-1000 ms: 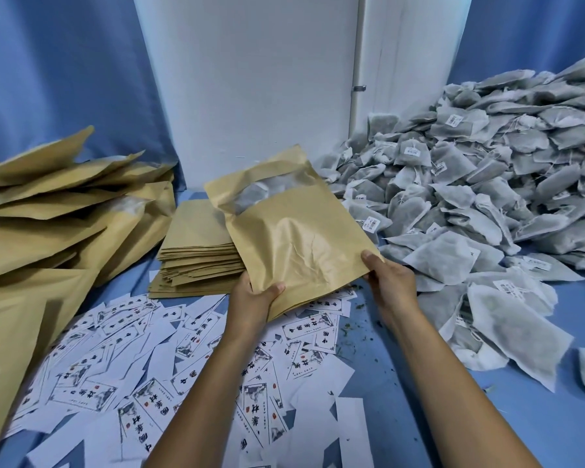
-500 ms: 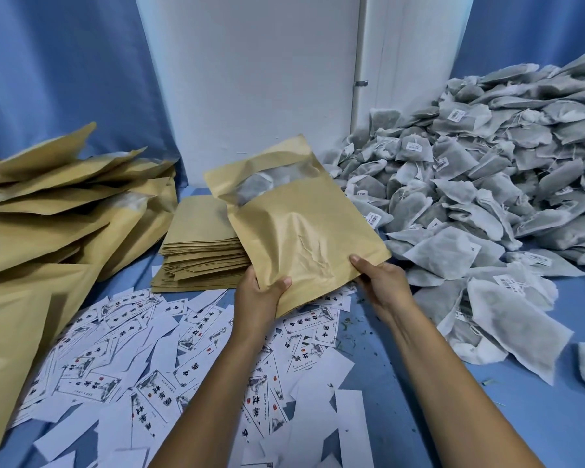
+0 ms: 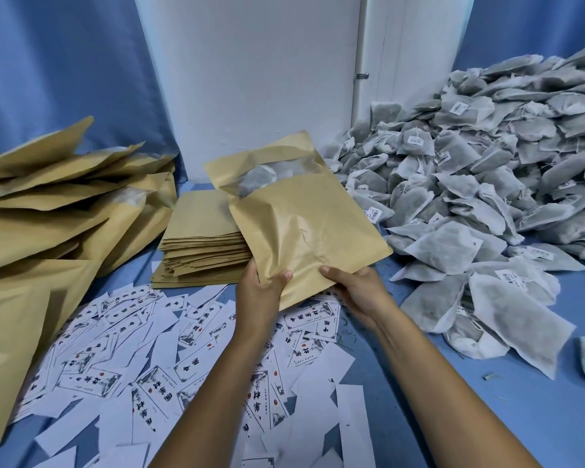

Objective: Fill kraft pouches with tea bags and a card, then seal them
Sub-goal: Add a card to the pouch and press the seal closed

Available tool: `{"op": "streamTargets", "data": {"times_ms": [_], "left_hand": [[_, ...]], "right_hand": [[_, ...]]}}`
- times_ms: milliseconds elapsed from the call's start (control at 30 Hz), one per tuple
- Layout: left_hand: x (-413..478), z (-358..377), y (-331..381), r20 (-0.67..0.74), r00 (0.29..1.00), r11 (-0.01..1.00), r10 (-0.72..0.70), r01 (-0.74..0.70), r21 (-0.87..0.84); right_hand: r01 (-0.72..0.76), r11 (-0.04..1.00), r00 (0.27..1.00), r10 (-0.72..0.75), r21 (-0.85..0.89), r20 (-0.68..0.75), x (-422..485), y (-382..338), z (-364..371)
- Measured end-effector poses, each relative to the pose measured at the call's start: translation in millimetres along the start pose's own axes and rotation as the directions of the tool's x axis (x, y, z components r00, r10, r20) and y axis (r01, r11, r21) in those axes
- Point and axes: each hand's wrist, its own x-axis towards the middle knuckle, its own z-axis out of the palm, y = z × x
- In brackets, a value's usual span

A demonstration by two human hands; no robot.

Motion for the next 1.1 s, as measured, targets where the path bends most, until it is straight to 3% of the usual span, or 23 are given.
{"op": "streamTargets", "data": {"times_ms": [133,300,467,633,733,933,1033,1100], "left_hand": [[-1,0,2,0.003,1.000,1.000,0.004,-0.003,-0.016],[-3,1,3,-0.002,1.000,1.000,-0.003,0.003,0.015],[-3,-1,7,0.154,0.980,0.992,-0.124,0.126,-0.002],[-2,-2,4,0.126,0.988,0.992,-0.085,0.072,0.103],[-2,-2,3,0.109,0.991,0.982,-0.073,0.052,0.184],[1,-6,4,0.205,0.965,0.982,-0.162,0.139,0.126],[0,-9,5,0.258,0.947,0.980,-0.192,0.169,0.108],[-1,-9,6,0.259,0.949,0.974,-0.182,0.137,0.183]], "right_hand": [[0.038,0.999,0.999,-0.038,0.004,-0.019,2,0,-2],[-0.037,0.998,0.994,0.042,-0.054,0.101,-2,9,3],[0.031,0.989,0.999,-0.032,-0.145,-0.002,-2,7,0],[-0.055,0.990,0.995,0.065,-0.132,0.073,-6,12,5],[-0.021,0.972,0.998,0.036,-0.234,0.056,-10,14,9],[0.005,0.980,1.000,-0.004,-0.200,0.008,-7,14,8],[0.025,0.999,0.999,-0.026,-0.025,-0.041,-4,6,4],[0.067,0.997,0.994,-0.062,0.046,-0.092,-4,0,0]]}}
